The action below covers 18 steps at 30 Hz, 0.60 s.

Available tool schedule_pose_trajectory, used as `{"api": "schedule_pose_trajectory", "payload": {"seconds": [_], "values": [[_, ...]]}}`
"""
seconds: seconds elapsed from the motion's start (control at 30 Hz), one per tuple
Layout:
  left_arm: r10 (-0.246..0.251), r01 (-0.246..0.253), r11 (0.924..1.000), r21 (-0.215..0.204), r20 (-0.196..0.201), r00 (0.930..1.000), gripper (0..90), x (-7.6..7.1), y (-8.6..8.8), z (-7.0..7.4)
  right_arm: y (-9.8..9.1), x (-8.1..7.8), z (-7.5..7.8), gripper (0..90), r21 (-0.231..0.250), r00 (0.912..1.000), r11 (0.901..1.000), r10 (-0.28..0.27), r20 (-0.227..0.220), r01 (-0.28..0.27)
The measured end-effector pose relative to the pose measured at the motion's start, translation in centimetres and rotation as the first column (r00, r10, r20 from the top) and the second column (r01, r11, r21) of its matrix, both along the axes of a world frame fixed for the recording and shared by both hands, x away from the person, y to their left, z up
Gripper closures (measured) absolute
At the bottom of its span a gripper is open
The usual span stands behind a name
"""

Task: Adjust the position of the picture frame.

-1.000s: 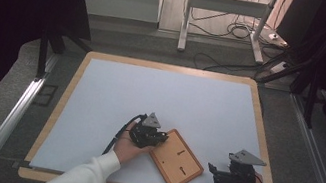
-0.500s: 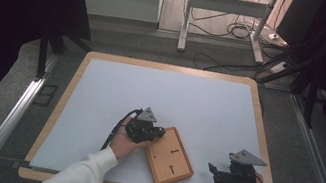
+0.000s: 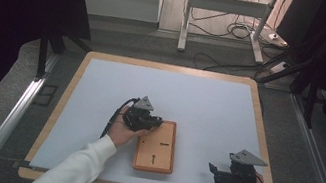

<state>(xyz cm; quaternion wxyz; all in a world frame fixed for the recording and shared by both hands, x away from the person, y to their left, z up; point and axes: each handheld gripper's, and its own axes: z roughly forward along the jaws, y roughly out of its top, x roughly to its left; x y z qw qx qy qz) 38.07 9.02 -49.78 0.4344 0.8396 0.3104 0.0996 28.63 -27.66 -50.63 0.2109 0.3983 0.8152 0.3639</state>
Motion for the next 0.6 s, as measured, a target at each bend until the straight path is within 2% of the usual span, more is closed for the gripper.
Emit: {"api": "schedule_pose_trajectory", "payload": {"seconds": [0.23,0.37,0.6], "values": [[-0.018,0.018,0.9996,0.023,0.004,0.9998,83.6,2.0,1.0,-1.1,0.1,0.0,-0.1,14.6,-0.002,1.0,1.0,0.004,-0.002,-0.004],[-0.027,0.028,0.9994,0.023,-0.021,0.9994,83.9,3.0,1.1,-1.9,0.2,0.0,-0.1,14.5,-0.004,1.0,1.0,0.003,-0.004,-0.003],[-0.044,0.045,0.9988,0.019,-0.027,0.9986,84.0,3.4,0.1,-2.1,0.2,0.1,-0.3,14.5,-0.006,0.9999,1.0,0.007,-0.014,-0.007]]}}
